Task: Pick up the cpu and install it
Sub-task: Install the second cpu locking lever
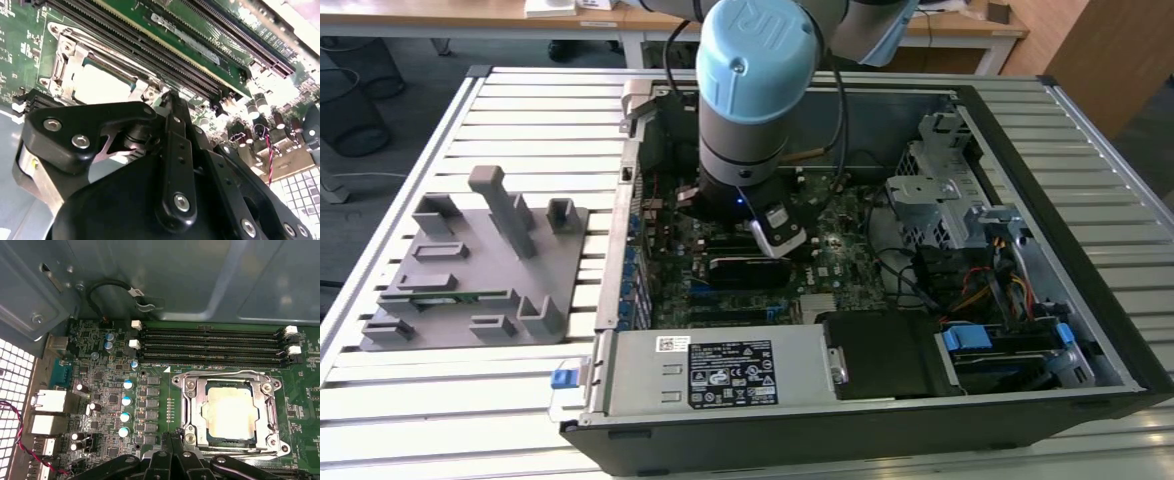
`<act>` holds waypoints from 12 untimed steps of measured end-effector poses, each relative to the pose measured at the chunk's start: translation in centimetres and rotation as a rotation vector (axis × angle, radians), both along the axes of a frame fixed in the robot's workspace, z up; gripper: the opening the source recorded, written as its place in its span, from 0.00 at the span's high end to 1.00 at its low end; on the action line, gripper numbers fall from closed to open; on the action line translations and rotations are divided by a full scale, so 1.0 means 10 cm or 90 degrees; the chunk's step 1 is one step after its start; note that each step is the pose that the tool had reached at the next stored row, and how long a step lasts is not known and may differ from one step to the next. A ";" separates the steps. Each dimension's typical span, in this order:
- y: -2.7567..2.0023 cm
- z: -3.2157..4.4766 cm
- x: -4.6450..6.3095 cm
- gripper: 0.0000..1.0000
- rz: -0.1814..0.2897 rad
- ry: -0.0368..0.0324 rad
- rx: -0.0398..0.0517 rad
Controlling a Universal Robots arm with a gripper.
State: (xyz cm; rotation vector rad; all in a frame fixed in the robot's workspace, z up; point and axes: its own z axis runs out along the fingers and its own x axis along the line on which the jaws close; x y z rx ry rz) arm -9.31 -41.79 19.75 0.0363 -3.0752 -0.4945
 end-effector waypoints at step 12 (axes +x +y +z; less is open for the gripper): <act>0.000 0.110 0.00 0.89 0.000 0.0000 -0.0001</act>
